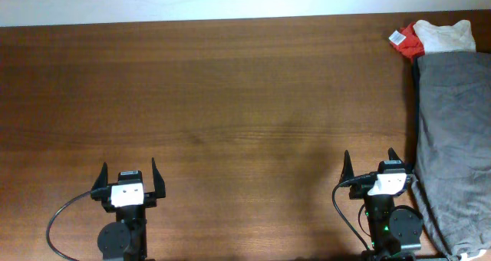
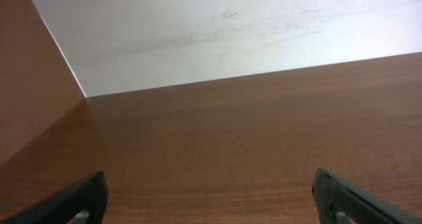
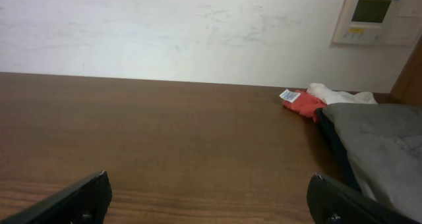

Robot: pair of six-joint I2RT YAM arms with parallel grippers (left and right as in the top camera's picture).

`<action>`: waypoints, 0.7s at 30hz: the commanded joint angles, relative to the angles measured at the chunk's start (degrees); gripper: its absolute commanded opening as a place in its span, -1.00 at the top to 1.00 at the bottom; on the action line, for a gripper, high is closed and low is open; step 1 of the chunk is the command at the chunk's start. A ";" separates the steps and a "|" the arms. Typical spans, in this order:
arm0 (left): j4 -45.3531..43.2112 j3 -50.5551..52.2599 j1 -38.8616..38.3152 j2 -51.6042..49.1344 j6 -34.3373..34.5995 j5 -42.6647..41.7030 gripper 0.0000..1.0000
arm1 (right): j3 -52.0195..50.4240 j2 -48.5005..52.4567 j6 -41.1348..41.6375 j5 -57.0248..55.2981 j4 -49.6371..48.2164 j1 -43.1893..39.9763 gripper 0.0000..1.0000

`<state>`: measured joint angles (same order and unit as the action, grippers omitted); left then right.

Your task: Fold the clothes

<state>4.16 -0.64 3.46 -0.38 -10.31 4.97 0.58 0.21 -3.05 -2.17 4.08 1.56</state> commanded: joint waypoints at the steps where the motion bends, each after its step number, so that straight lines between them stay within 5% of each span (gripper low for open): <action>1: 0.20 0.11 0.35 -0.02 -0.96 0.85 -0.99 | -0.26 0.00 -0.15 -1.49 0.42 0.28 -0.97; 8: 0.20 0.11 0.35 -0.02 -0.96 0.85 -0.99 | -0.26 0.00 1.62 1.18 0.33 0.28 -0.97; 15: 0.20 0.11 0.35 -0.02 -0.96 0.85 -0.99 | -0.26 0.00 33.57 33.57 -1.38 0.28 -0.97; 21: 0.20 0.13 0.35 -0.02 -0.96 0.85 -0.98 | -0.26 0.00 37.62 35.85 -12.13 0.28 -0.97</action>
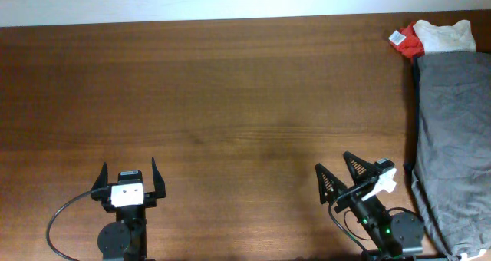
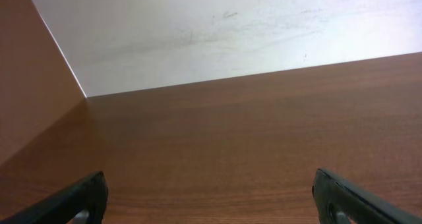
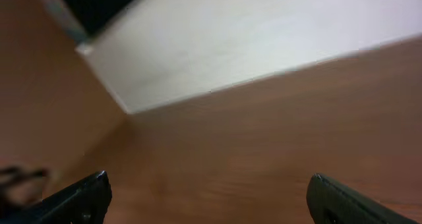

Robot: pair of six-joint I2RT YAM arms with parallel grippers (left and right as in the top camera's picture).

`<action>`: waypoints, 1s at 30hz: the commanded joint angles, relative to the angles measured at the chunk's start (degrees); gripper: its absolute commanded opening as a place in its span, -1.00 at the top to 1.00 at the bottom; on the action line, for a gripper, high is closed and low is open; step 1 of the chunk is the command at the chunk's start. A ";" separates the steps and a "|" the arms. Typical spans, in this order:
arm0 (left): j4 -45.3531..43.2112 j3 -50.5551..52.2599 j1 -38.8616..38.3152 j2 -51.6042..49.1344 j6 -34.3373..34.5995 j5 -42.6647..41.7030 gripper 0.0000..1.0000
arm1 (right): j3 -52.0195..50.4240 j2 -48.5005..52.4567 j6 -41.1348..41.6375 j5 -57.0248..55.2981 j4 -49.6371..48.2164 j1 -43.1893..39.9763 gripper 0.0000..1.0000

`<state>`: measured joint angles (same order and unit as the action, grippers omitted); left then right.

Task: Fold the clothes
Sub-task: 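Reach the right gripper to the clothes pile and grasp the grey shorts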

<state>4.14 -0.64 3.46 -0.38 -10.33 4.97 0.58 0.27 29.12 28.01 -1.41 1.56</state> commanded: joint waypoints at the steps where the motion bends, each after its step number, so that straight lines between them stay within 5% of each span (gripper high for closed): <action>1: 0.22 0.13 0.35 -0.02 -0.94 0.85 -0.98 | -0.26 -0.07 5.27 5.53 -11.13 0.28 -0.97; 6: 0.22 0.11 0.35 -0.02 -0.94 0.85 -0.98 | 5.97 0.94 2.05 -1.33 -16.09 0.28 -0.97; 11: 0.22 0.11 0.35 -0.02 -0.94 0.85 -0.99 | 24.94 10.80 -13.62 -8.11 -0.52 0.28 -0.97; 20: 0.22 0.11 0.35 -0.02 -0.94 0.85 -0.99 | 64.39 45.83 -26.75 -38.49 24.28 0.22 -0.97; 30: 0.22 0.11 0.35 -0.02 -0.94 0.85 -0.99 | 99.32 81.44 -33.55 -57.81 48.04 -5.40 -0.97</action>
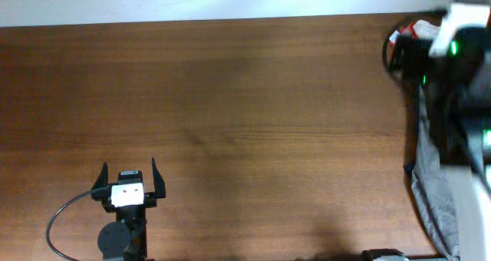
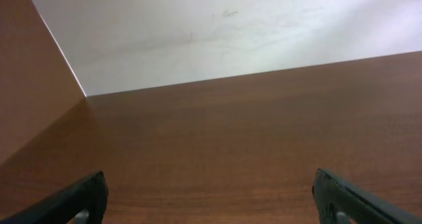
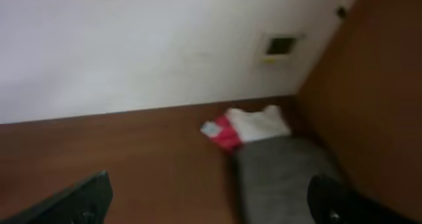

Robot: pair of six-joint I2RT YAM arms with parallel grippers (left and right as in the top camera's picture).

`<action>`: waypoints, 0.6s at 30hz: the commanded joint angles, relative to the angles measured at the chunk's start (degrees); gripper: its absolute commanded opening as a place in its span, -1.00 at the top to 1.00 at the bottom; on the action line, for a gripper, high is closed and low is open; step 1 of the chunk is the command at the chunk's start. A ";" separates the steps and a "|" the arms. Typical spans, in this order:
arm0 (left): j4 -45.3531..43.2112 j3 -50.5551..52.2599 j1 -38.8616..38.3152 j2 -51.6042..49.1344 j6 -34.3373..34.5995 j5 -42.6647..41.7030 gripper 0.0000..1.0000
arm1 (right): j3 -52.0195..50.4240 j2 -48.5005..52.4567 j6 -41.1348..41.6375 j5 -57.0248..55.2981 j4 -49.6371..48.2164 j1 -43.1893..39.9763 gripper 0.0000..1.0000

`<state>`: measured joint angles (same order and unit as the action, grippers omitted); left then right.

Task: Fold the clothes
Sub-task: 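Reach the right gripper to the clothes pile and grasp the grey shorts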

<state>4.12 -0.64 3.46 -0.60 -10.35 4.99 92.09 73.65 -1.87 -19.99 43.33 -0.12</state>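
Observation:
A pile of clothes lies at the table's right edge. It has a large grey garment (image 3: 283, 178) and a red and white piece (image 3: 245, 126) at its far end. In the overhead view the grey garment (image 1: 426, 192) is mostly covered by my blurred, raised right arm (image 1: 454, 54). My right gripper (image 3: 208, 207) is open, high above the pile's near end, with nothing between its fingers. My left gripper (image 1: 127, 178) rests open near the front left of the table, far from the clothes, and it holds nothing (image 2: 211, 204).
The brown wooden table (image 1: 230, 100) stretches bare from the left gripper to the pile. A white wall (image 2: 217, 33) runs along the far edge. A wall panel (image 3: 280, 46) hangs above the pile, and a brown side wall (image 3: 376, 85) stands to its right.
My right arm has risen from the front right of the table and now hangs over the clothes pile at the right edge, its camera facing the pile. The left arm is unchanged.
Both grippers first rested open at the table's front, the right one beside the grey garment. Then the right gripper was turned toward the left, away from the pile. Now it is raised above the pile, still open, while the left stayed put.

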 commanded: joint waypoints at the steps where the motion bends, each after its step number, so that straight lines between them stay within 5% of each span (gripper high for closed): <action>1: 0.24 0.11 0.35 0.20 -0.92 0.83 -0.99 | 9.31 10.78 -2.36 -9.14 3.74 -5.07 -0.97; 18: 0.24 0.11 0.35 0.20 -0.92 0.83 -0.99 | 10.19 39.54 -2.45 -8.55 -7.85 -20.57 -0.97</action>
<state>4.12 -0.64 3.46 -0.62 -10.35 4.99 101.16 108.47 -4.38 -27.18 36.51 -18.15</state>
